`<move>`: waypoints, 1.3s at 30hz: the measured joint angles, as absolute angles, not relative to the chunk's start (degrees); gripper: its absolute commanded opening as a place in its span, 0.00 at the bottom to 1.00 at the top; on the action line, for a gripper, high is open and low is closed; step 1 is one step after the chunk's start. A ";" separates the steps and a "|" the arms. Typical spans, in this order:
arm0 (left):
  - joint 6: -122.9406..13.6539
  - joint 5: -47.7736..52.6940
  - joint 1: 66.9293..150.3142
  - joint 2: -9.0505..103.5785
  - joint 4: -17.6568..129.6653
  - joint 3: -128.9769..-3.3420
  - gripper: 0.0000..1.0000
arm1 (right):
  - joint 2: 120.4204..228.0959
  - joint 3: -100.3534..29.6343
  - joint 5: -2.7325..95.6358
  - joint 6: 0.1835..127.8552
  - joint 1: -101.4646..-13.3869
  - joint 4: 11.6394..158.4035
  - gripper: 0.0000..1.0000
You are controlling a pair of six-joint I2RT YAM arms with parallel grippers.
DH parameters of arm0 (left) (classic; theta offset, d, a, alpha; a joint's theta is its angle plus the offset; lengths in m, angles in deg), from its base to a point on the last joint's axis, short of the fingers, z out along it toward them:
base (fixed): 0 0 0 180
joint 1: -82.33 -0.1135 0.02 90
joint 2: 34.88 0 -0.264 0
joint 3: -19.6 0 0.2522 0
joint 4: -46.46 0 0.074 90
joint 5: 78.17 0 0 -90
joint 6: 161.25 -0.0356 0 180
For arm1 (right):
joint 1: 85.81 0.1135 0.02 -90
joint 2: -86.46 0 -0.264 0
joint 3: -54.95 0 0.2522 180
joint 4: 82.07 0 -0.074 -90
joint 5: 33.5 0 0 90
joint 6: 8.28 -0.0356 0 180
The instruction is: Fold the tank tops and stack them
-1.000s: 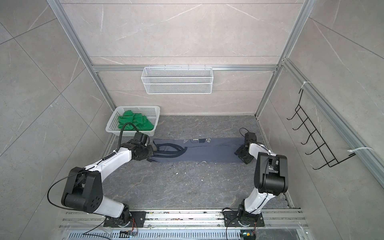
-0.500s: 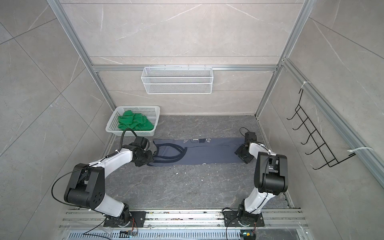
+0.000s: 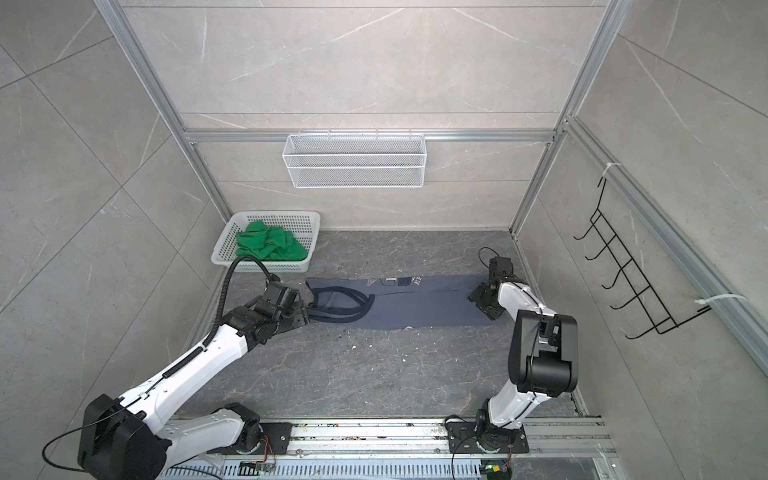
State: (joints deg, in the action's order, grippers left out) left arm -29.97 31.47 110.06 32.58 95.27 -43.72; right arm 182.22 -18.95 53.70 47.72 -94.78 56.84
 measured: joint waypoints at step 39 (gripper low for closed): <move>-28.03 19.78 109.66 60.21 76.93 -45.21 0.69 | 189.06 -20.54 46.50 46.32 -93.47 57.47 0.62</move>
